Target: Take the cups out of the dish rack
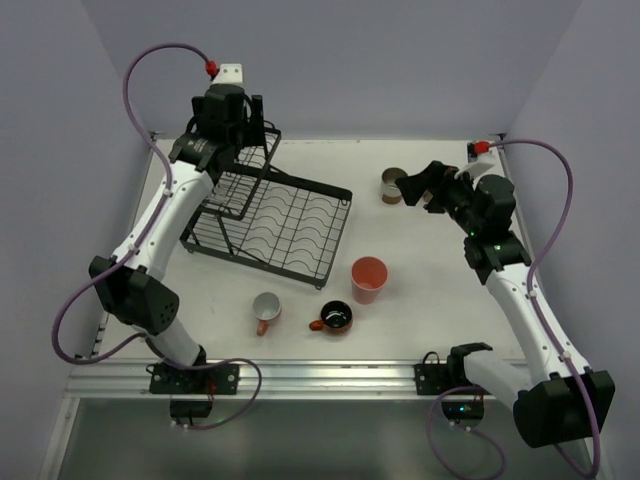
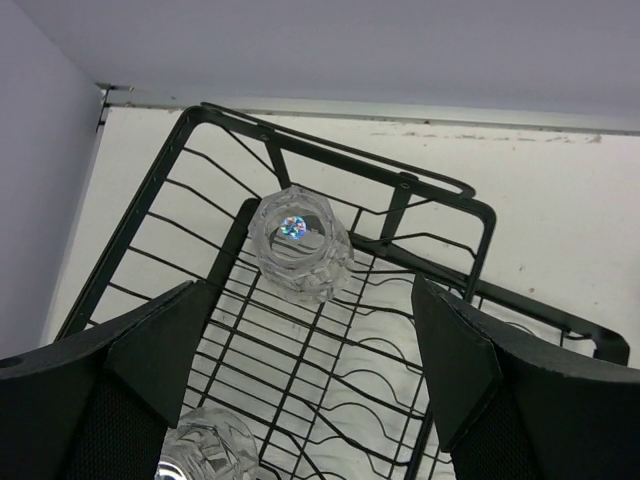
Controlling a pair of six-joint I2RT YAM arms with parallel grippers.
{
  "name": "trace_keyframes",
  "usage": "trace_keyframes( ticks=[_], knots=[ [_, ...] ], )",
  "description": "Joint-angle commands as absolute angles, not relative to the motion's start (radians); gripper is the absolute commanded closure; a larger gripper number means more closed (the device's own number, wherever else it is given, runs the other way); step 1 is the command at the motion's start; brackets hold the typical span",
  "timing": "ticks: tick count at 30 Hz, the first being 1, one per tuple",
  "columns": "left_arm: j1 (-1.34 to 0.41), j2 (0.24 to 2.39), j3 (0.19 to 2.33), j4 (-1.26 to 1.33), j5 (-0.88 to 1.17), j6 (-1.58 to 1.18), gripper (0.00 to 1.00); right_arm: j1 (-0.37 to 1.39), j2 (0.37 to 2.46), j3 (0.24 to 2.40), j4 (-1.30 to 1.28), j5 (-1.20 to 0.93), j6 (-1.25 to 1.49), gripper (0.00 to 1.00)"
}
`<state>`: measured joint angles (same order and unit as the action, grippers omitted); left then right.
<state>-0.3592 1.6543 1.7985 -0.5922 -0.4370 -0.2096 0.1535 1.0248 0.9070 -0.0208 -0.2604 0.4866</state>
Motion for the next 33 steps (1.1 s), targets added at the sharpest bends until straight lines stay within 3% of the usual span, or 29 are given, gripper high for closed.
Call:
trace_keyframes(
  ticks=[1, 18, 25, 33],
  knots=[
    [-0.330, 1.683, 1.859, -0.594, -0.426, -0.215, 0.09, 0.158, 1.012, 0.893, 0.054, -0.304, 0.505, 0.07],
    [-0.267, 1.824, 1.910, -0.601, -0.367, -0.203, 0.05, 0.170, 0.996, 0.876, 0.067, -0.333, 0.511, 0.08],
    [-0.256, 1.887, 1.968, -0.600, -0.353, -0.187, 0.14, 0.179, 0.994, 0.880, 0.066, -0.331, 0.499, 0.09],
    [-0.250, 1.898, 1.965, -0.597, -0.345, -0.190, 0.36, 0.179, 0.988, 0.877, 0.064, -0.336, 0.503, 0.09]
  ],
)
